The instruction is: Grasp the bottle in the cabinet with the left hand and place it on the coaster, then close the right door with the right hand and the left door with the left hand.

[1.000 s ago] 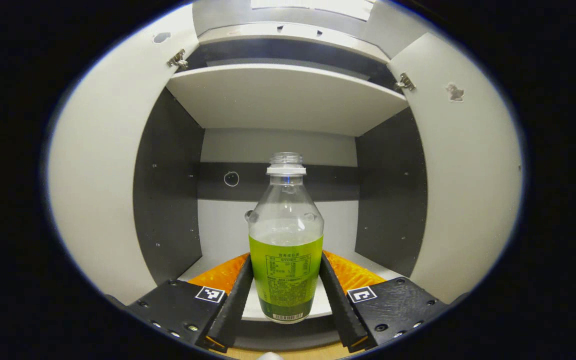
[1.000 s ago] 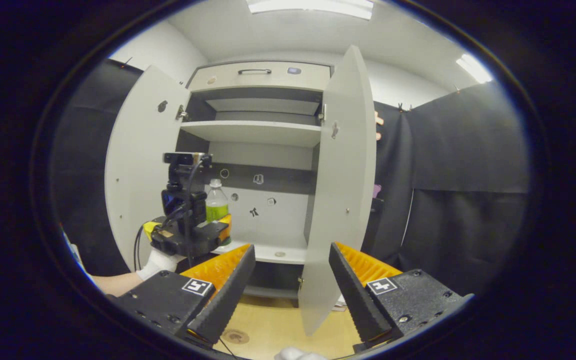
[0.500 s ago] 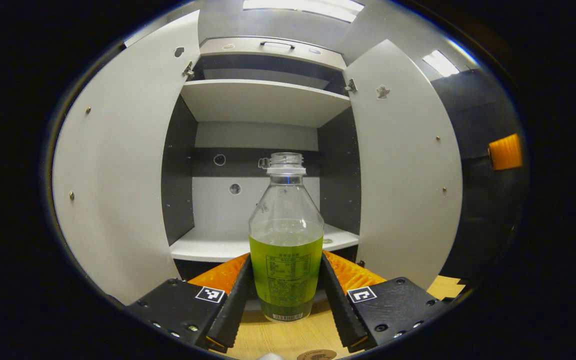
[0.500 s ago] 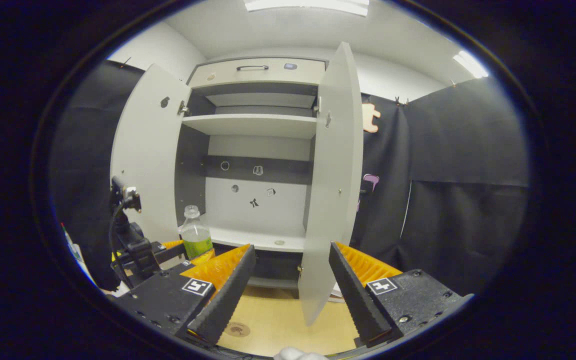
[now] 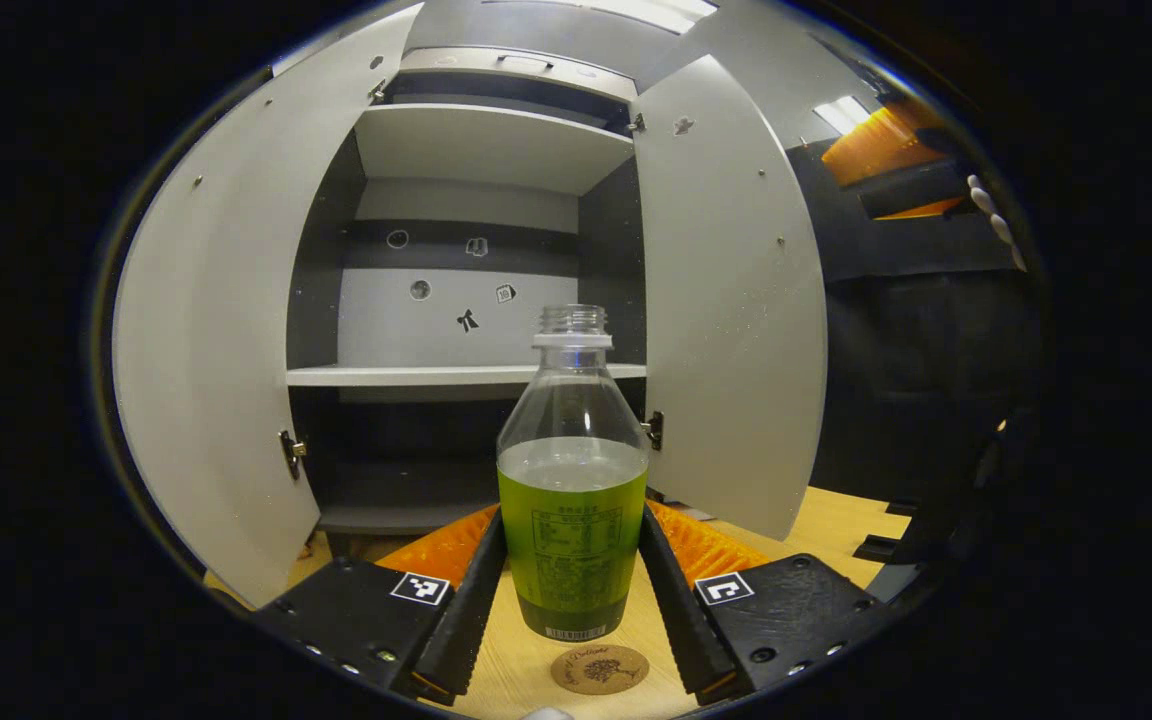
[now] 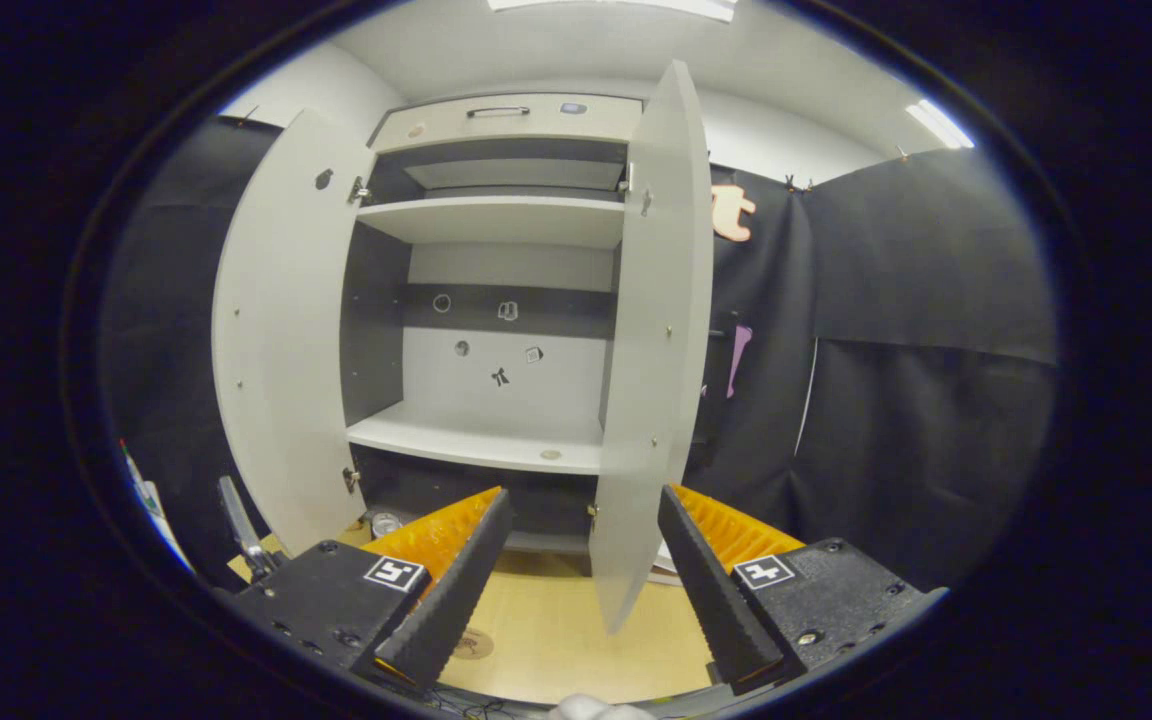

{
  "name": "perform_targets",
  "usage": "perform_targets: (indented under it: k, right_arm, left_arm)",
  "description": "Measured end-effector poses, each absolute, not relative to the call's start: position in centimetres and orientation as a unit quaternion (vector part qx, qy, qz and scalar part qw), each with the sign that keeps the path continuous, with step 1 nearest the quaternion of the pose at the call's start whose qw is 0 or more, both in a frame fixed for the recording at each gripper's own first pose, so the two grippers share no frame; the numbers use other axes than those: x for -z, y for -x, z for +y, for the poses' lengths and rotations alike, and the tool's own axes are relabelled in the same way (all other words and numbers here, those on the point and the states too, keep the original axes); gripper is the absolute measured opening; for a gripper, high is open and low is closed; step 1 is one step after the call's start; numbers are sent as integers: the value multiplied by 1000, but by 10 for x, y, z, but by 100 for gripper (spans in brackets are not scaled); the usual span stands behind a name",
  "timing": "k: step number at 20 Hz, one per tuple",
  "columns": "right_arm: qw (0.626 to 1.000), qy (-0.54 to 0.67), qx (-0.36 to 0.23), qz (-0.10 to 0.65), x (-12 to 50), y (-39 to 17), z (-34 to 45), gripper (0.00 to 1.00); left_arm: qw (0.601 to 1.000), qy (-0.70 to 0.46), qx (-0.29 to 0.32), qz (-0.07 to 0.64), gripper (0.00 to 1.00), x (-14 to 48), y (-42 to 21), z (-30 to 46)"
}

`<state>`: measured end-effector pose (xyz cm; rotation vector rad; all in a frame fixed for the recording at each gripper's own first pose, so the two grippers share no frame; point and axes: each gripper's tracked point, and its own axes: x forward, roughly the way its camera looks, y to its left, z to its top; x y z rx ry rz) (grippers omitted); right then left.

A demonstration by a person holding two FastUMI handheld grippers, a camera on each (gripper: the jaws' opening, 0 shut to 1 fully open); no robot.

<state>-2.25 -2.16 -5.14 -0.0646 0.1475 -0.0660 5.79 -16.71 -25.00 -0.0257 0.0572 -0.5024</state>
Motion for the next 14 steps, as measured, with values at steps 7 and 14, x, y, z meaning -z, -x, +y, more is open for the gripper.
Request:
perform_targets:
  k: [7, 14]
  right_arm:
    - [992, 47, 50, 104, 76, 27, -39, 98]
    - [989, 61, 55, 125, 86, 28, -47, 98]
  left_arm:
    - [950, 20, 300, 81, 74, 330, -51, -199]
    - [948, 6, 309, 70, 78, 350, -52, -202]
